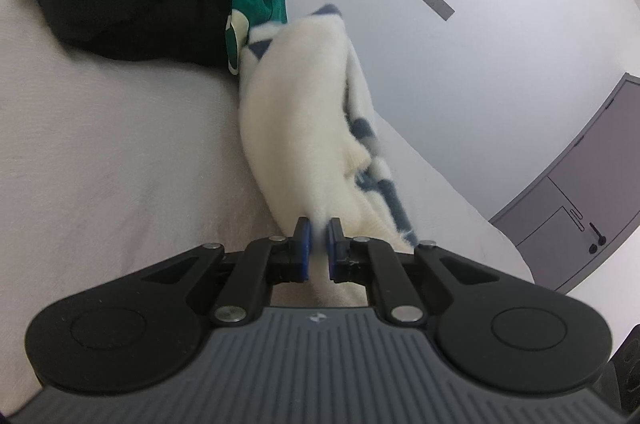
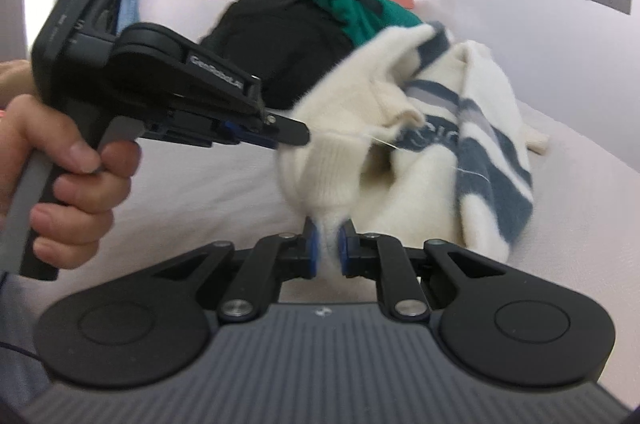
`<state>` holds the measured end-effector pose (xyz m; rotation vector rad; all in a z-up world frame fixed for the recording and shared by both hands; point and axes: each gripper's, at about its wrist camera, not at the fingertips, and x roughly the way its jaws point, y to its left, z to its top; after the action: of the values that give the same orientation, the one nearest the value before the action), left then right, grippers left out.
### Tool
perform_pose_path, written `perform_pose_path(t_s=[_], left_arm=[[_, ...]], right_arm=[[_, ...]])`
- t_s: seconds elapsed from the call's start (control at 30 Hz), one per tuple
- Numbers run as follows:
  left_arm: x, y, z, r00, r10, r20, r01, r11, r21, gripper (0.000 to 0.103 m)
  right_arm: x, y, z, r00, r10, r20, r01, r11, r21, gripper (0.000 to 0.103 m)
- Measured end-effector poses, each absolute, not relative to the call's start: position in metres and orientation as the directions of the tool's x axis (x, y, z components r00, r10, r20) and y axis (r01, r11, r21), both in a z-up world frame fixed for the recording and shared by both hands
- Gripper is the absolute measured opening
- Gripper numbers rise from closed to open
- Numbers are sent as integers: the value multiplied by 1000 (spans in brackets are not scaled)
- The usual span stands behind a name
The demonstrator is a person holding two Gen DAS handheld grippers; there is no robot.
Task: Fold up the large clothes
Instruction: 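Grasp the sweater with the right tool while the left tool holds its edge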
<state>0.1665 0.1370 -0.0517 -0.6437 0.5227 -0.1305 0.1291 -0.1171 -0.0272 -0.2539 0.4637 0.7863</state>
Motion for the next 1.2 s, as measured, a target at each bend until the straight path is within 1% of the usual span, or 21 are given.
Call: perform_pose_path(t_s=[0.17,0.3,0.4,0.47,0.57,0.63,0.67,0.7,0.73,0.77,0.83,0.9,1.07,1.2], left_arm=[[127,130,-45,850,-267,-454,-64,803,-593,10],[99,131,-52,836,-262,-482,-106,785,-611,10],[91,133,-62,797,-228,-559,-192,783,-592,11],[88,137,-71,772,-227,-594,-236,766,-599,11],[84,138,-76,746,-241,-621,-252,761,-598,11],[83,137,-74,744,-237,-624,-252,766,-591,14],[81,137,-74,745,-236,-624,-255,764,-593,20],[79,137,-75,742,-236,-627,-262,760,-595,28],[79,138,-76,739,-235,-632,-270,756,-596,31],[75,138,-76,739,-232,-633,-275,753,-597,32],[69,139,-76,745,-232,-626,-279,744,-607,34],[66,143,-73,752,-236,-615,-287,723,-628,37],[60,150,-73,756,-227,-614,-318,693,-648,38],[66,154,-77,755,-242,-609,-321,673,-666,38]], right_arm=[[91,-119,-17,578,648,-495,-754,657,-20,13],[64,-120,-14,551,670,-498,-777,629,-14,13],[61,-111,-23,531,660,-531,-790,613,-27,13],[68,-105,-30,514,654,-555,-789,615,-6,14],[80,-100,-39,468,653,-596,-780,621,68,16],[86,-98,-38,456,654,-604,-782,618,79,17],[86,-97,-36,452,655,-605,-786,614,78,19],[84,-100,-36,445,660,-605,-789,608,83,21],[86,-101,-35,435,667,-605,-793,602,94,26],[82,-105,-35,429,674,-602,-795,597,102,37],[79,-110,-31,432,684,-588,-798,593,103,50],[77,-115,-28,435,695,-572,-802,588,105,50],[95,-127,-14,478,702,-529,-772,622,127,50],[127,-120,-11,542,640,-544,-730,679,72,50]])
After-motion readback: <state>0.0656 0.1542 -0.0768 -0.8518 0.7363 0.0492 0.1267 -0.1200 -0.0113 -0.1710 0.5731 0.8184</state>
